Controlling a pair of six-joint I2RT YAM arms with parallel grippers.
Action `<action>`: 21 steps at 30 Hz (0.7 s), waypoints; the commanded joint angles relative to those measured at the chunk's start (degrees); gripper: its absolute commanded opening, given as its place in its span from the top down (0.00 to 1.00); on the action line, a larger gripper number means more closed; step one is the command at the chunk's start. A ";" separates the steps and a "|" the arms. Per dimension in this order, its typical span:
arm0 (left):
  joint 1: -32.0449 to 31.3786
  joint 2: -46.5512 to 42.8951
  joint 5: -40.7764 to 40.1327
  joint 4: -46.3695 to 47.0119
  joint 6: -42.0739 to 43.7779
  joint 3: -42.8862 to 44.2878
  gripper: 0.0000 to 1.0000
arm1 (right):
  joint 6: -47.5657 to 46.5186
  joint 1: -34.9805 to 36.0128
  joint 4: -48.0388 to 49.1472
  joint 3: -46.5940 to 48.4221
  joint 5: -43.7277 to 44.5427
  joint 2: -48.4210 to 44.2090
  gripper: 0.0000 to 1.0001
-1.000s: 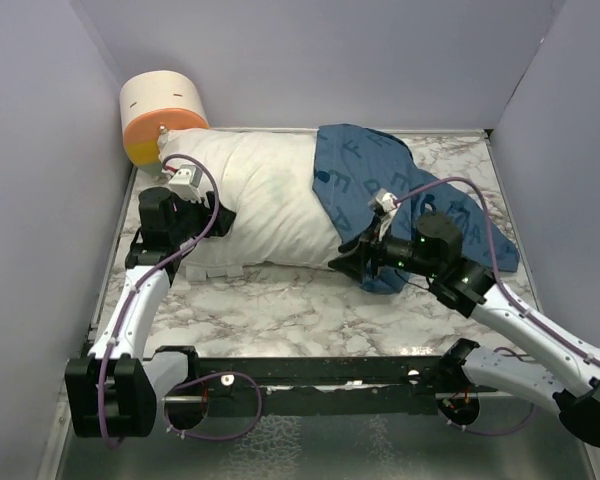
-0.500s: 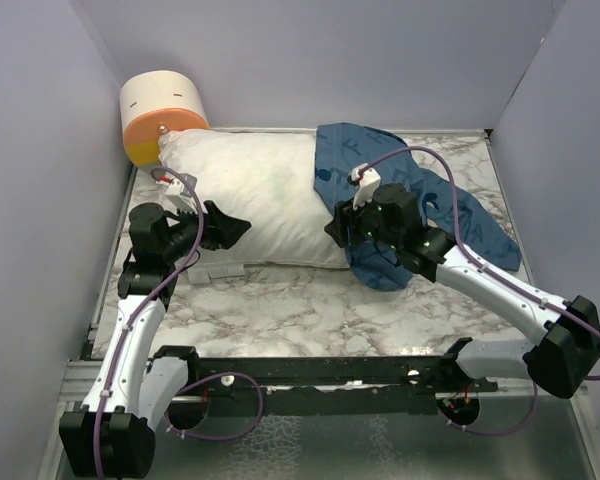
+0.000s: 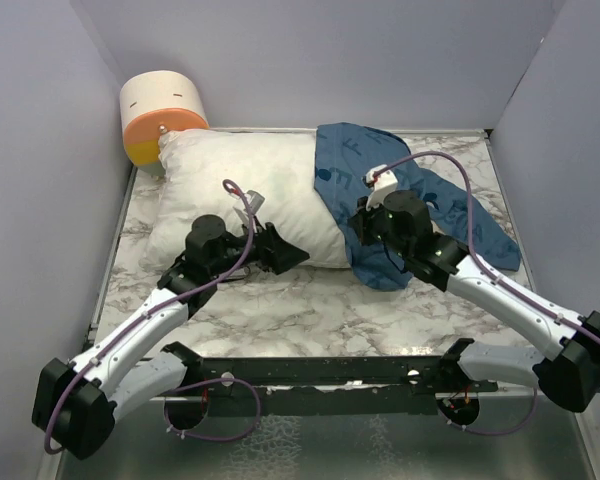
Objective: Put the pillow into the pillowcase
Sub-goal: Stuff the pillow into the pillowcase.
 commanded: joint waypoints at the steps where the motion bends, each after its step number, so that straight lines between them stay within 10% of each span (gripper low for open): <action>1: -5.05 5.32 -6.39 11.53 -2.36 -0.97 0.36 | 1.47 0.01 2.91 -2.85 1.51 -5.70 0.99; 5: -8.28 10.69 -8.79 18.11 -5.14 -0.98 0.36 | 0.23 0.01 5.60 -5.00 -2.80 -8.54 0.95; 12: -10.96 15.27 -12.78 20.29 -6.64 -0.35 0.41 | -3.53 0.01 5.31 0.81 -6.15 -0.40 0.50; 18: -11.14 14.22 -14.67 21.01 -7.73 -2.27 0.41 | -4.67 0.10 2.72 6.77 1.43 8.36 0.49; 21: -11.17 13.89 -14.82 21.98 -8.54 -3.29 0.41 | -5.19 0.18 2.11 7.55 4.25 9.74 0.65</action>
